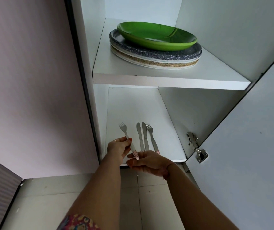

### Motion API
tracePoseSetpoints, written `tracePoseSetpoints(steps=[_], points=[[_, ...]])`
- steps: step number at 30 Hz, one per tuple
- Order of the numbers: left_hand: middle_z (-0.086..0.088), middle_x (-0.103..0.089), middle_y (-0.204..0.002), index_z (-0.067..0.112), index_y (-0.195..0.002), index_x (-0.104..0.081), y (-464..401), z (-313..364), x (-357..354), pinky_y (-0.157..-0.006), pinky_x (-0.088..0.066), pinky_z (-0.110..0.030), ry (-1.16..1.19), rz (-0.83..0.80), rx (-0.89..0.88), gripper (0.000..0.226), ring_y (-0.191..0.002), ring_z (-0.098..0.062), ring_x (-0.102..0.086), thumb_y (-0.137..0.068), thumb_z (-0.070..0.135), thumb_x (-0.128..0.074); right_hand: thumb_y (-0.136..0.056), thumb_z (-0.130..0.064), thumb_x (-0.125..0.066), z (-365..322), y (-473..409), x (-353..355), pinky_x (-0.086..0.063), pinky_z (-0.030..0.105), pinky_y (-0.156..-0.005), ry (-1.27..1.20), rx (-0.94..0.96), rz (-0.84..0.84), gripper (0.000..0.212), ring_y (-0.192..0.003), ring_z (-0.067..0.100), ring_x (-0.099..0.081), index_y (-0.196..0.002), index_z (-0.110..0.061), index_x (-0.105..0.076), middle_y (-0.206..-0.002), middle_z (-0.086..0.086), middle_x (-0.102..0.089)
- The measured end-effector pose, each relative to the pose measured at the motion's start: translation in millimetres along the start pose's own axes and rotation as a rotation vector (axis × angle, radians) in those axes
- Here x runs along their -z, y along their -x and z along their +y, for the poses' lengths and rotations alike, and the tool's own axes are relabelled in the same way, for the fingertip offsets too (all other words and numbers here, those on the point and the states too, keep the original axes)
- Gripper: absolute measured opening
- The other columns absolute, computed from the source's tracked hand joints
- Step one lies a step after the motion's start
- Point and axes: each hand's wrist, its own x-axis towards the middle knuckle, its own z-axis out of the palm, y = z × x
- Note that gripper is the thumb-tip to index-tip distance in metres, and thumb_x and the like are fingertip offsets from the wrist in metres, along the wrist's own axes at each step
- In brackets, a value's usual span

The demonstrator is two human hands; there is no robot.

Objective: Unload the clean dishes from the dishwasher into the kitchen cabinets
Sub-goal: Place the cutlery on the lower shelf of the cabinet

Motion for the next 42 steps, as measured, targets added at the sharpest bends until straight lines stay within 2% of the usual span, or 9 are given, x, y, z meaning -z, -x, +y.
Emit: tracePoseSetpoints(steps=[3, 9, 18, 22, 25, 28, 30, 37, 42], points=[[-0.022, -0.065, -0.113, -0.004, -0.115, -0.060, 0, -1, 3, -0.085, -0.053, -0.036, -0.029, 0.025, -0.003, 0.031, -0.095, -0.028, -0.063, -0.084, -0.005, -0.063, -0.084, -0.001, -0.066, -6, 3, 3, -0.056, 0.029, -0.087, -0.071, 0.010, -0.029, 0.030, -0.101, 0.021, -0.068, -0.114, -0.003, -0.063, -0.103, 0.010, -0.072], [-0.024, -0.062, -0.118, -0.004, -0.117, -0.058, -2, 0, 5, -0.095, -0.049, -0.036, -0.106, -0.012, 0.056, 0.033, -0.110, -0.032, -0.060, -0.085, -0.013, -0.057, -0.087, 0.001, -0.062, 7, -4, 1, -0.059, 0.027, -0.072, -0.169, 0.060, 0.195, 0.021, -0.082, 0.021, -0.072, -0.108, 0.003, -0.064, -0.092, 0.014, -0.073], [-0.014, -0.060, -0.123, 0.005, -0.122, -0.059, 1, 4, 7, -0.091, -0.049, -0.036, -0.232, 0.090, 0.110, 0.031, -0.112, -0.028, -0.058, -0.091, 0.003, -0.058, -0.086, -0.003, -0.066, 13, -18, -7, -0.055, 0.023, -0.052, -0.014, 0.061, 0.471, 0.025, -0.070, 0.018, -0.069, -0.110, 0.002, -0.062, -0.096, 0.015, -0.069], [-0.011, -0.062, -0.121, 0.006, -0.121, -0.060, 1, 7, 12, -0.088, -0.048, -0.036, -0.222, 0.112, 0.107, 0.029, -0.108, -0.025, -0.059, -0.093, 0.004, -0.055, -0.085, -0.006, -0.068, 19, -26, -6, -0.058, 0.026, -0.059, 0.170, 0.111, 0.604, 0.016, -0.077, 0.024, -0.069, -0.099, -0.001, -0.066, -0.103, 0.022, -0.070], [-0.011, -0.063, -0.119, 0.007, -0.121, -0.060, 2, 8, 13, -0.086, -0.047, -0.035, -0.218, 0.117, 0.107, 0.029, -0.101, -0.023, -0.059, -0.093, 0.004, -0.054, -0.084, -0.012, -0.071, 20, -32, -6, -0.059, 0.034, -0.076, 0.361, 0.166, 0.712, 0.021, -0.078, 0.023, -0.070, -0.100, 0.000, -0.069, -0.097, 0.018, -0.072], [-0.010, -0.063, -0.117, 0.007, -0.120, -0.060, 4, 8, 12, -0.084, -0.047, -0.034, -0.219, 0.107, 0.108, 0.029, -0.098, -0.022, -0.059, -0.093, 0.004, -0.053, -0.086, -0.024, -0.068, 19, -36, -12, -0.050, 0.019, -0.064, 0.660, 0.186, 0.842, 0.020, -0.061, 0.007, -0.059, -0.095, -0.007, -0.073, -0.086, 0.008, -0.073], [-0.010, -0.063, -0.116, 0.007, -0.119, -0.061, 5, 8, 11, -0.082, -0.047, -0.033, -0.222, 0.101, 0.109, 0.028, -0.098, -0.021, -0.059, -0.093, 0.005, -0.053, -0.087, -0.028, -0.065, 19, -38, -16, -0.043, 0.018, -0.061, 0.720, 0.185, 0.905, 0.021, -0.061, 0.007, -0.055, -0.090, -0.009, -0.074, -0.083, 0.005, -0.073], [-0.010, -0.064, -0.117, 0.005, -0.118, -0.061, 7, 9, 13, -0.083, -0.048, -0.034, -0.230, 0.099, 0.117, 0.027, -0.098, -0.022, -0.060, -0.092, 0.005, -0.053, -0.088, -0.025, -0.067, 21, -47, -16, -0.059, 0.026, -0.064, 0.485, 0.217, 0.968, 0.019, -0.053, 0.007, -0.065, -0.082, -0.007, -0.069, -0.064, 0.000, -0.065], [-0.009, -0.064, -0.117, 0.005, -0.117, -0.061, 7, 9, 15, -0.084, -0.047, -0.034, -0.246, 0.092, 0.125, 0.026, -0.099, -0.022, -0.060, -0.093, 0.008, -0.054, -0.087, -0.023, -0.069, 24, -54, -20, -0.057, 0.022, -0.059, 0.357, 0.246, 0.979, 0.017, -0.048, 0.001, -0.060, -0.086, -0.006, -0.070, -0.056, -0.007, -0.058]])
